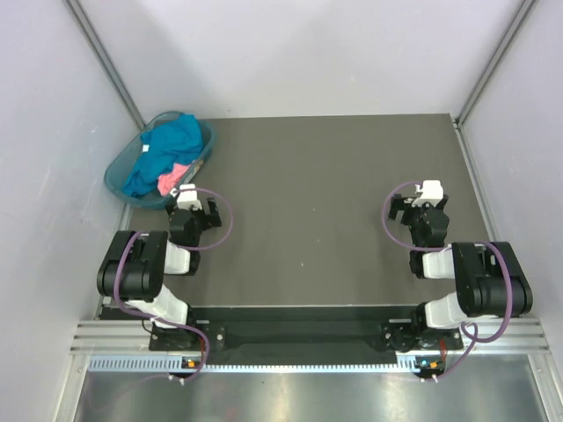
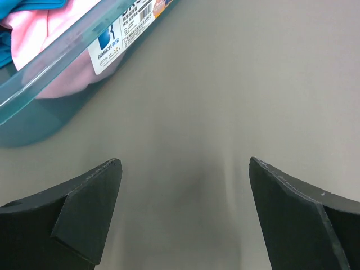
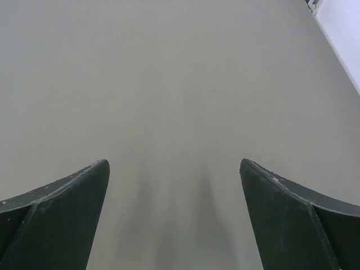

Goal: Fold and stack the t-shirts
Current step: Grab the tshirt from the pile, then move the tshirt to the center of the board

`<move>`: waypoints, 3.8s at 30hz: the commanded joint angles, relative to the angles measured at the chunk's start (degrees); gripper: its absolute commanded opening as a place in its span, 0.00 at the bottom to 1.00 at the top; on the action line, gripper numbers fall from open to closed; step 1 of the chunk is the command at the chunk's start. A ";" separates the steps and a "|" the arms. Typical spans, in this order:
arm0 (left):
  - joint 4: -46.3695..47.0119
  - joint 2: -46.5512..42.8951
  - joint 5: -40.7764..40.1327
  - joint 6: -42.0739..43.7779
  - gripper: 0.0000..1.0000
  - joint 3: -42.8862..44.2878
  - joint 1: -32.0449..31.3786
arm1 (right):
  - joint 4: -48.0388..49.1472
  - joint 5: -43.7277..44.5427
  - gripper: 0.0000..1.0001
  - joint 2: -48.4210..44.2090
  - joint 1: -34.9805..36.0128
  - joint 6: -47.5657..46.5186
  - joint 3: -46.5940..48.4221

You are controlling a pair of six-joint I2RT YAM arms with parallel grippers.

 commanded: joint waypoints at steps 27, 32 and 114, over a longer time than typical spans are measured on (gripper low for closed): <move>-86.90 16.82 -18.34 -27.18 1.00 71.66 10.96 | -66.33 -7.19 1.00 -4.41 7.31 13.53 41.85; -83.74 23.69 -8.50 -26.90 0.95 75.30 17.64 | -70.02 -10.89 1.00 -6.07 7.48 16.36 42.23; -74.71 -29.48 25.70 -37.36 0.65 25.31 -20.32 | -97.29 -1.60 0.66 28.64 33.85 23.21 82.57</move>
